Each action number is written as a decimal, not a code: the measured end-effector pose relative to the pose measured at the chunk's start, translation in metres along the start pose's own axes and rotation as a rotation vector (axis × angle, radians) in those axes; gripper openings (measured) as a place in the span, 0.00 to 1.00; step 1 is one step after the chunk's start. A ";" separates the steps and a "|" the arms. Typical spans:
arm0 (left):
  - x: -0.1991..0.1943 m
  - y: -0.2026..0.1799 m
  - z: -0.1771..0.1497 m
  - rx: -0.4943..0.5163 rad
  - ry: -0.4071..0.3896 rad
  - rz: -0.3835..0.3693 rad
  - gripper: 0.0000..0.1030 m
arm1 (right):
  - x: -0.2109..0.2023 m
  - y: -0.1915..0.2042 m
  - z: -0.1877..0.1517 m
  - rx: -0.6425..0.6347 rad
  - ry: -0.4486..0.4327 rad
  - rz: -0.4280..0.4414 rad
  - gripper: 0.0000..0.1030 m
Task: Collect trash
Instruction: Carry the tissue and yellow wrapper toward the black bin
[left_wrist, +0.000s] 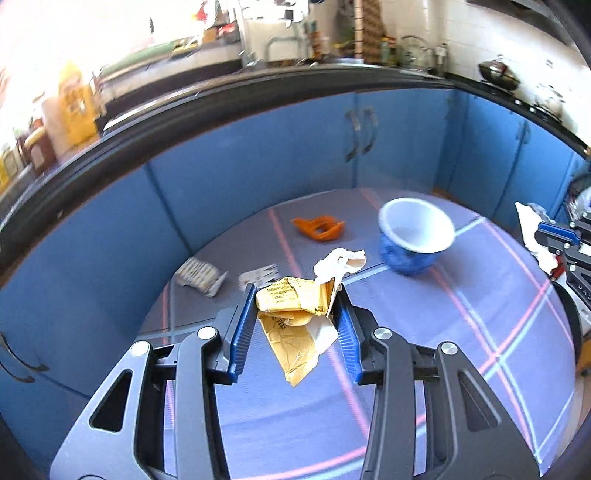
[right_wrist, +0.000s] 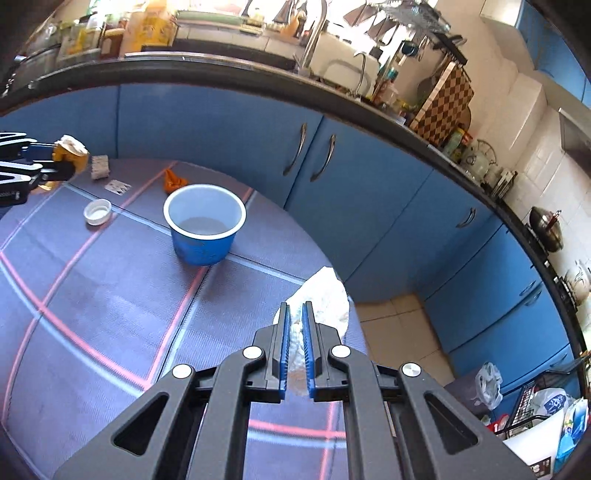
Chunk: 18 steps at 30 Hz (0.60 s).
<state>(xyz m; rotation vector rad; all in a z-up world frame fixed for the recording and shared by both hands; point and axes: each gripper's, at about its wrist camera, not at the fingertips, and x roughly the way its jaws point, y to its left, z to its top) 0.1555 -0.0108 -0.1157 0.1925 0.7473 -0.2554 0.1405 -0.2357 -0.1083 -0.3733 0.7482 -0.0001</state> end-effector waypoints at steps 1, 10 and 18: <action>-0.003 -0.004 0.001 0.006 -0.005 -0.005 0.41 | -0.007 -0.001 -0.002 -0.001 -0.010 0.000 0.07; -0.032 -0.056 0.009 0.093 -0.054 -0.048 0.41 | -0.052 -0.011 -0.013 -0.002 -0.067 -0.014 0.07; -0.053 -0.102 0.014 0.173 -0.083 -0.082 0.41 | -0.083 -0.031 -0.030 0.016 -0.109 -0.027 0.07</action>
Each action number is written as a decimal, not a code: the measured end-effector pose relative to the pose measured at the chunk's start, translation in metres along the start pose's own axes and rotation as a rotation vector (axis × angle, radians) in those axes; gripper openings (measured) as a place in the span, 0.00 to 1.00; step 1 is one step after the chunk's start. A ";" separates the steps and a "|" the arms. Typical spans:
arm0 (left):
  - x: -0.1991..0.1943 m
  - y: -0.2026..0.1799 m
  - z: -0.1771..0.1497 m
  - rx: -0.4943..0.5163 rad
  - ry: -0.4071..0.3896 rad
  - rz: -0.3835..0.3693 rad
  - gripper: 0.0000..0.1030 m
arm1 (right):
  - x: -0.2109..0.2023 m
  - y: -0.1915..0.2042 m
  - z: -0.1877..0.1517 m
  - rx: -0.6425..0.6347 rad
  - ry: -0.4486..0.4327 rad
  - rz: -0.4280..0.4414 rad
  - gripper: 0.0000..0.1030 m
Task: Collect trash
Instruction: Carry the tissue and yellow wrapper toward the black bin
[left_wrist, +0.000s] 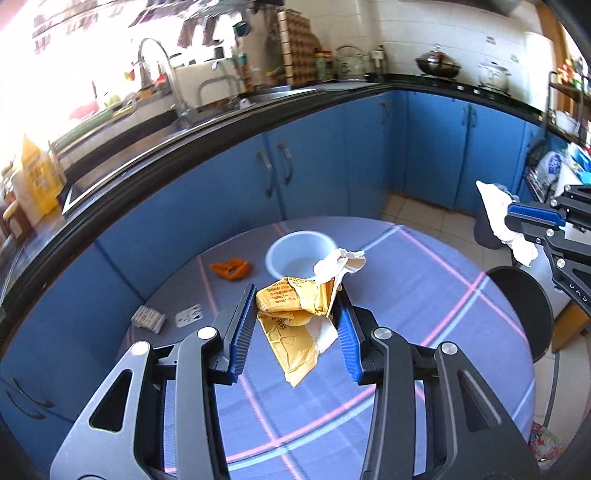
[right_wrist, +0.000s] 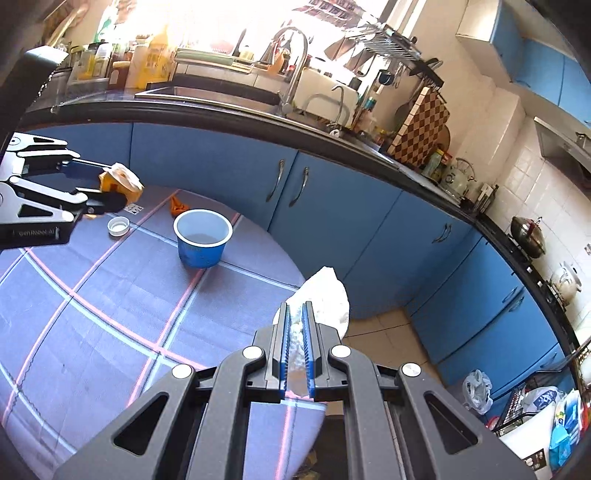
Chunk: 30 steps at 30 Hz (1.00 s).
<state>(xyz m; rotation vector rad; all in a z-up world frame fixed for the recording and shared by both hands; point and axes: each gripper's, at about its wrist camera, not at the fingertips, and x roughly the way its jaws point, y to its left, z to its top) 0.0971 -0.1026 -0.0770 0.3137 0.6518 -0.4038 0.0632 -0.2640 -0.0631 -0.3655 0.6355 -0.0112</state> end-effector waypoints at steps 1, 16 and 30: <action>-0.002 -0.007 0.002 0.012 -0.003 -0.003 0.41 | -0.004 -0.003 -0.002 0.005 -0.004 -0.006 0.07; -0.010 -0.074 0.023 0.118 -0.027 -0.058 0.41 | -0.037 -0.046 -0.033 0.090 -0.031 -0.043 0.07; -0.008 -0.141 0.041 0.215 -0.037 -0.145 0.41 | -0.050 -0.088 -0.065 0.172 -0.009 -0.093 0.07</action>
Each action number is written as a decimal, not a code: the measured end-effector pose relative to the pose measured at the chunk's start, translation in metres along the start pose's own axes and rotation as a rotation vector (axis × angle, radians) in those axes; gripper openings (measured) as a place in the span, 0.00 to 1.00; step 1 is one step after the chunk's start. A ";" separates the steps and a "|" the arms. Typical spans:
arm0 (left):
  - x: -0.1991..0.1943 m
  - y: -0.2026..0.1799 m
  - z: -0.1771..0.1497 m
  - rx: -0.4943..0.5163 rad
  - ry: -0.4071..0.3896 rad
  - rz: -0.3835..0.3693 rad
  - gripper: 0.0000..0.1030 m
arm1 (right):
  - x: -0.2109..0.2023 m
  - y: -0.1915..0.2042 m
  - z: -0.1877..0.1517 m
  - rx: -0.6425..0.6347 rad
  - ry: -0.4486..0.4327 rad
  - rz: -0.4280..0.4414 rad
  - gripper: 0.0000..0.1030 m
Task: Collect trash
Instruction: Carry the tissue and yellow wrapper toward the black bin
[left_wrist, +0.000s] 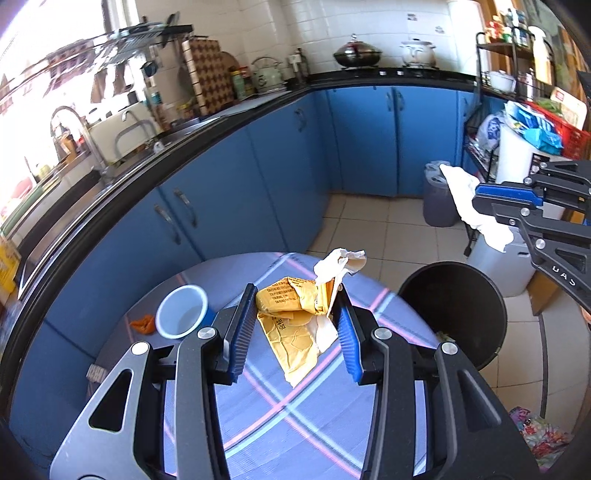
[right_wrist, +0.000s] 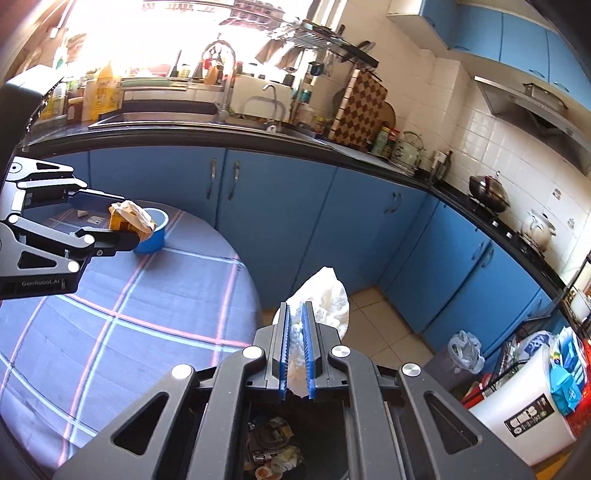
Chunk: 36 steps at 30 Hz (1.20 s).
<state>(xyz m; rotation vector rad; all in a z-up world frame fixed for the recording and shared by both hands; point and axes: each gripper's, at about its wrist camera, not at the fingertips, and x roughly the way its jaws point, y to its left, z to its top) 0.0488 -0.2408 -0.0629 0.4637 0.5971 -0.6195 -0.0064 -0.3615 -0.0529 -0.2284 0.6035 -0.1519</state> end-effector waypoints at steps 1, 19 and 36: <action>0.001 -0.003 0.002 0.007 0.000 -0.004 0.41 | 0.000 -0.003 -0.002 0.003 0.002 -0.002 0.07; 0.025 -0.063 0.034 0.081 0.000 -0.069 0.41 | 0.004 -0.048 -0.026 0.066 0.025 -0.060 0.08; 0.049 -0.099 0.054 0.125 0.006 -0.114 0.42 | 0.025 -0.099 -0.054 0.230 0.058 0.013 0.10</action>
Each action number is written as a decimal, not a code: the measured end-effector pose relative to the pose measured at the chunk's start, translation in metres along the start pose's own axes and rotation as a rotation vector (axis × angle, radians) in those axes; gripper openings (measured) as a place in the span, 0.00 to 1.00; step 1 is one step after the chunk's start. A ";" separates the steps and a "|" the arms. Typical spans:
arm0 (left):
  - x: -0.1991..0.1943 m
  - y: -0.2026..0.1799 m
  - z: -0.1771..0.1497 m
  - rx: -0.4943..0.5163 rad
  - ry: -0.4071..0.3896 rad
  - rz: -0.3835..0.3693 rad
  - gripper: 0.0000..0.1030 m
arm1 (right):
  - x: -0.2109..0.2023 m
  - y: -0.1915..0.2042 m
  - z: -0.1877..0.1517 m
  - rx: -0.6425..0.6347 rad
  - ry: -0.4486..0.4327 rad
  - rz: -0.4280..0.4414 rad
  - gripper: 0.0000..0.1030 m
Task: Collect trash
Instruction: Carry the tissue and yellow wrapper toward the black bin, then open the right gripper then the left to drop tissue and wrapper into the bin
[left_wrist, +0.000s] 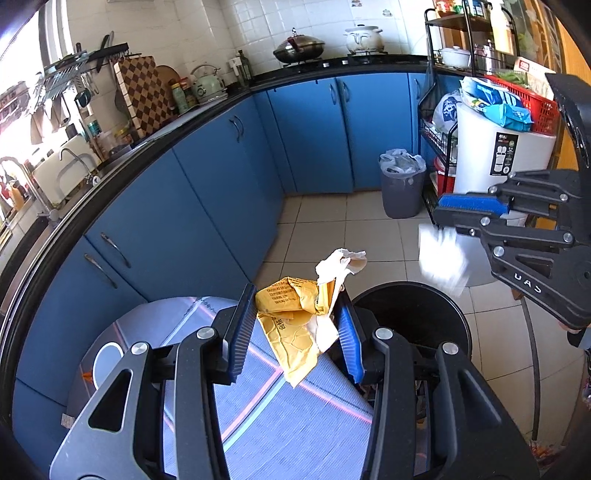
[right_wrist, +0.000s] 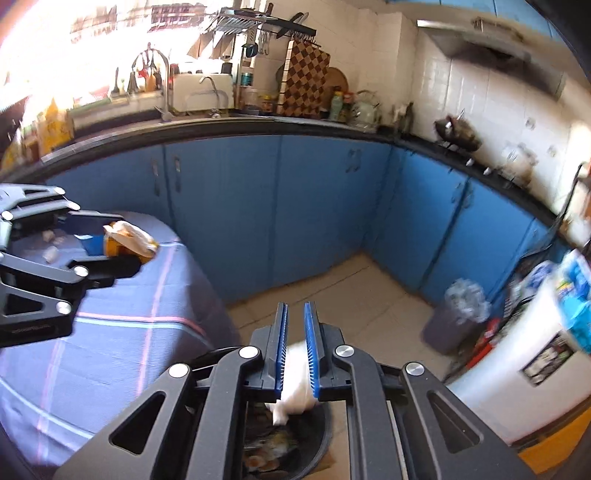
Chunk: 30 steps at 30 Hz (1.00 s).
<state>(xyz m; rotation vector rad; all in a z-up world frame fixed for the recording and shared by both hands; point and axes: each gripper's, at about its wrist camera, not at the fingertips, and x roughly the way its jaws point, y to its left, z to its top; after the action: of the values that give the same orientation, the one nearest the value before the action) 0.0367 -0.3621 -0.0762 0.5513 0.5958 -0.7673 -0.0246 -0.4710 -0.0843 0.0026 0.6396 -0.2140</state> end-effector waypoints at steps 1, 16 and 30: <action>0.001 0.000 0.000 0.000 0.000 -0.002 0.42 | 0.002 -0.005 -0.002 0.019 0.007 0.015 0.10; 0.023 -0.011 0.014 -0.003 0.017 -0.046 0.43 | -0.007 -0.008 -0.014 -0.045 -0.080 -0.034 0.90; 0.033 -0.050 0.047 0.048 -0.025 -0.127 0.57 | -0.002 -0.027 -0.027 -0.055 -0.038 -0.122 0.90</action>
<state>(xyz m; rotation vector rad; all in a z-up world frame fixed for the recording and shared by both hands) 0.0308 -0.4382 -0.0774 0.5514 0.5944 -0.9092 -0.0475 -0.4957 -0.1033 -0.0931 0.6085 -0.3131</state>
